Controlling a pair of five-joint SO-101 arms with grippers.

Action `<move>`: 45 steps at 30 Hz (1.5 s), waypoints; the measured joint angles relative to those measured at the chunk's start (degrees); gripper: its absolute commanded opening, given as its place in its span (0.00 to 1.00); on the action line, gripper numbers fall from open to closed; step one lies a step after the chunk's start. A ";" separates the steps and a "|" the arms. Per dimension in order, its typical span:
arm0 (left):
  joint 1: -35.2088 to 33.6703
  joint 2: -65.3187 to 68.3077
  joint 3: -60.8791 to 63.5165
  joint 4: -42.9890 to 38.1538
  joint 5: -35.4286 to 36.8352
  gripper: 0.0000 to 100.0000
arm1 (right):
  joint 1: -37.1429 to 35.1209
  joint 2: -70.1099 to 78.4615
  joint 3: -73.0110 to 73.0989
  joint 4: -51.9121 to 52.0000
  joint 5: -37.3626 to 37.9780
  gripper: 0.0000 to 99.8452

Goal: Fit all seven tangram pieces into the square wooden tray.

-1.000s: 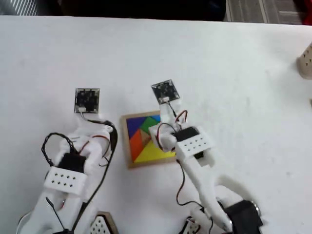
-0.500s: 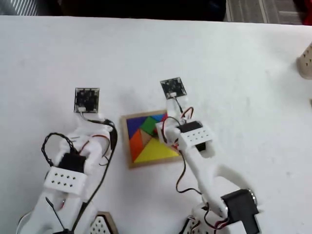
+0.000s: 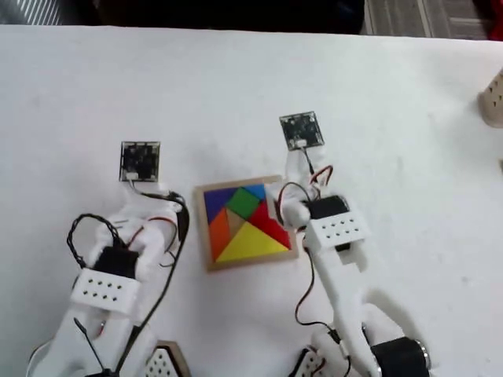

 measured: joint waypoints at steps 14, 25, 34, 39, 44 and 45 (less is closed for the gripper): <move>0.00 0.00 0.00 0.00 0.00 0.04 | -0.26 9.93 0.00 -5.71 0.00 0.02; 0.00 0.00 0.00 0.00 -6.59 0.02 | 6.51 -17.67 10.46 7.30 1.41 0.02; -8.79 0.00 0.79 0.00 -9.67 0.02 | 13.63 -51.96 30.33 9.67 8.09 0.02; -11.69 -3.87 3.96 -0.18 -9.85 0.02 | 13.63 -69.54 38.51 19.25 13.71 0.06; -12.04 -15.65 12.31 -0.18 -9.85 0.02 | 13.80 -77.27 45.01 24.79 16.97 0.18; -12.04 -18.90 14.42 -0.18 -9.85 0.02 | 14.24 -78.07 45.01 24.88 16.97 0.17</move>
